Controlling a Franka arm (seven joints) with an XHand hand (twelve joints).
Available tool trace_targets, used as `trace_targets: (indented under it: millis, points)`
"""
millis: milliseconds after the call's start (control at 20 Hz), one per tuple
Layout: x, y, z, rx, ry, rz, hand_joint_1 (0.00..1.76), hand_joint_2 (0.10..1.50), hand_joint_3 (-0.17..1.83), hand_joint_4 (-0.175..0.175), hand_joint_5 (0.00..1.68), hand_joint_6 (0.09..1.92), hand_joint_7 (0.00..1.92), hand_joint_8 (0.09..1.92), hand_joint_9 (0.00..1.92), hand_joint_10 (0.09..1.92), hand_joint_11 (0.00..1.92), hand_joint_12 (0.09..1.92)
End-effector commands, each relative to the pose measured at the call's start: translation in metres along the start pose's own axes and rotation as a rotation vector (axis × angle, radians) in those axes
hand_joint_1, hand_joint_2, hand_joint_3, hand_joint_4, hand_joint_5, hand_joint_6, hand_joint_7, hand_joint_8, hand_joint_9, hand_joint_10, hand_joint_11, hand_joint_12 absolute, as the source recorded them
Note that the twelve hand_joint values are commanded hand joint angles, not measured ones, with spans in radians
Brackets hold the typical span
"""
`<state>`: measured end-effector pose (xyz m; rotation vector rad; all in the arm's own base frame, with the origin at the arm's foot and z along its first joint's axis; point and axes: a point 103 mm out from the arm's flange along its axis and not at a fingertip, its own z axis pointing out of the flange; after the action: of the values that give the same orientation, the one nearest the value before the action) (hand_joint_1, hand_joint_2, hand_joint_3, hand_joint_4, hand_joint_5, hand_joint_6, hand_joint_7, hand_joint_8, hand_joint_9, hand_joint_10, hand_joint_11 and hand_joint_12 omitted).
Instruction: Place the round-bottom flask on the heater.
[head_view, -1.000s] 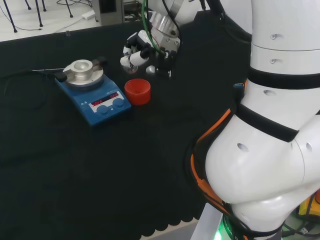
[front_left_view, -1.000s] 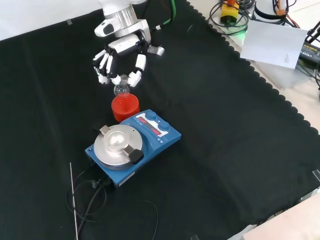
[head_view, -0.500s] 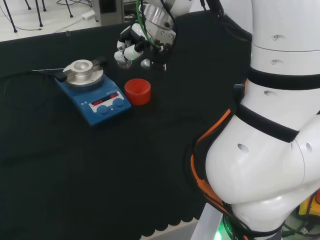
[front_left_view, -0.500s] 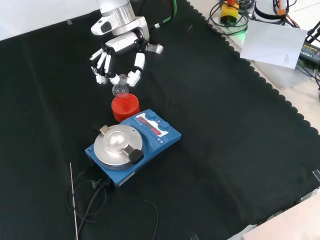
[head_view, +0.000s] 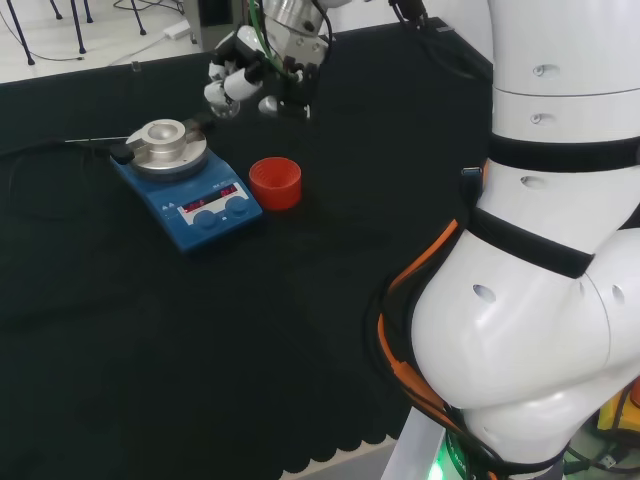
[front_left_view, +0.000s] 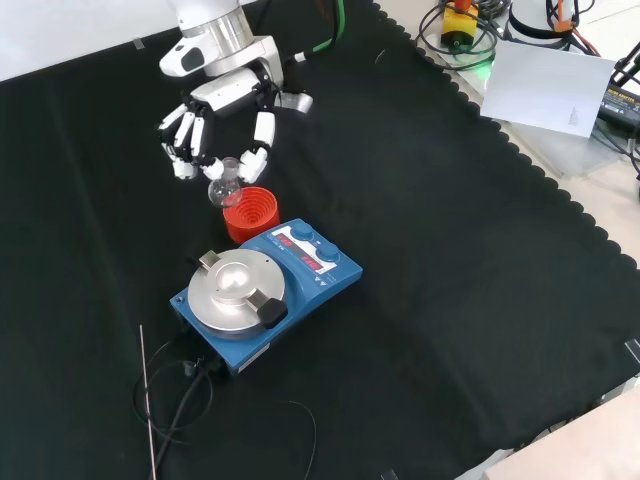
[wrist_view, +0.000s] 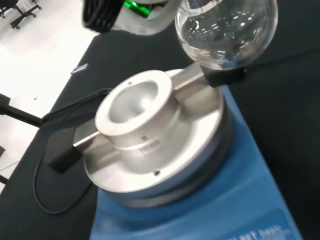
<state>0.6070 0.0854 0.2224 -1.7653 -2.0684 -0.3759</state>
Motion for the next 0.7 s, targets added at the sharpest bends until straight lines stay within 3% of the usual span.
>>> trace_targets:
  millis: [50,700]
  points:
    - [0.035,0.024,0.016,0.061,-0.012,-0.049,1.06,0.77,0.62,0.175,1.07,1.01,0.56,0.55,0.71,0.51,0.18,1.33]
    - [0.078,0.047,0.051,0.128,-0.020,-0.120,1.06,0.77,0.62,0.175,1.07,1.00,0.56,0.55,0.71,0.52,0.19,1.33]
